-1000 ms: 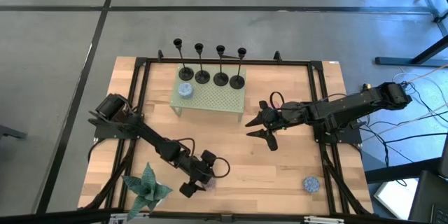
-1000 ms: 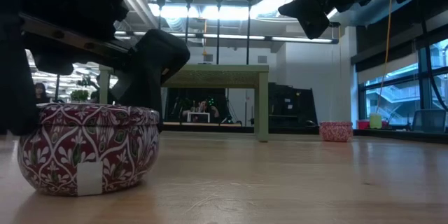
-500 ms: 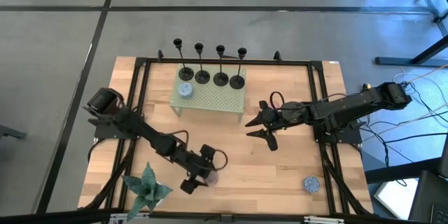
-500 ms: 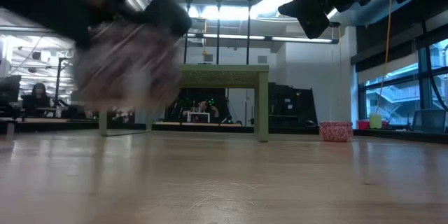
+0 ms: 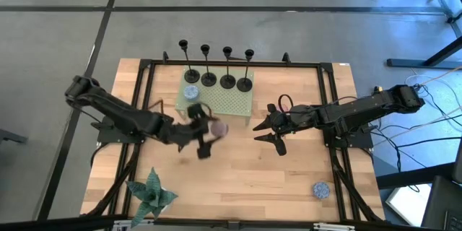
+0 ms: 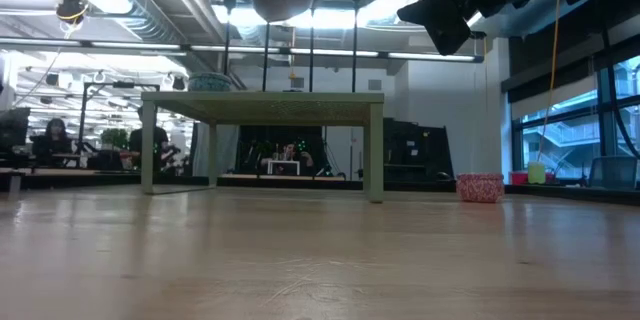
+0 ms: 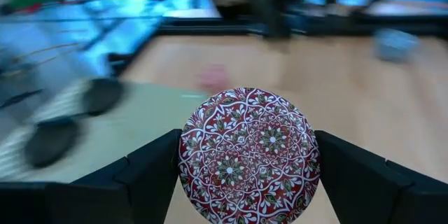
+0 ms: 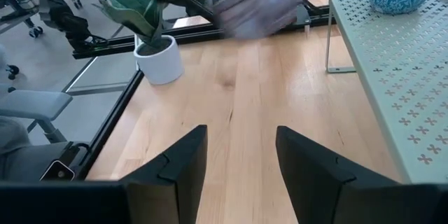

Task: Pick & Place candle stick holders
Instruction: Put the dark red candle on the shelf aligned with the other candle

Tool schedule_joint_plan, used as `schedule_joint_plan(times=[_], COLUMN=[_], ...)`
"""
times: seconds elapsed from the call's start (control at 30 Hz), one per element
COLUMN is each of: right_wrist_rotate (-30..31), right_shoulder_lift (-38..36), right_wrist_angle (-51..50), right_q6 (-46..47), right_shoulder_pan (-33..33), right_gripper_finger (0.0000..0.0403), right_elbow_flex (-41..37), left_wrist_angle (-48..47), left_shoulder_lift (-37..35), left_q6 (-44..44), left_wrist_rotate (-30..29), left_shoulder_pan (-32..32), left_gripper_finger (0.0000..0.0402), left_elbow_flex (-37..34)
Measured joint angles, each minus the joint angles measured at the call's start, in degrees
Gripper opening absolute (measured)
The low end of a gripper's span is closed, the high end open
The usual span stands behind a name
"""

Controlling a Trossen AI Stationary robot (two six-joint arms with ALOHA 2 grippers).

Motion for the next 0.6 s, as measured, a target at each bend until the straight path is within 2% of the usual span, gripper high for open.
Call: schedule_joint_plan(times=[0.2, 0.4, 0.6], right_wrist_rotate=[0.0, 0.0, 0.0], right_shoulder_lift=[0.0, 0.0, 0.0], right_wrist_angle=[0.0, 0.0, 0.0], right_q6=[0.1, 0.1, 0.1], right_shoulder_pan=[0.0, 0.0, 0.0], right_gripper_finger=[0.0175, 0.0175, 0.0175], right_elbow_flex=[0.0, 0.0, 0.0], left_wrist_angle=[-6.3, -11.3, -11.4], left_shoulder_lift=[-1.7, -1.2, -1.2], left_q6=[-2.6, -10.8, -11.5], left_wrist_rotate=[-6.4, -6.5, -6.5], left_shoulder_pan=[5.3, 10.5, 14.7], left_gripper_finger=[0.0301, 0.0302, 0.0302], left_elbow_flex=[0.1, 0.1, 0.1])
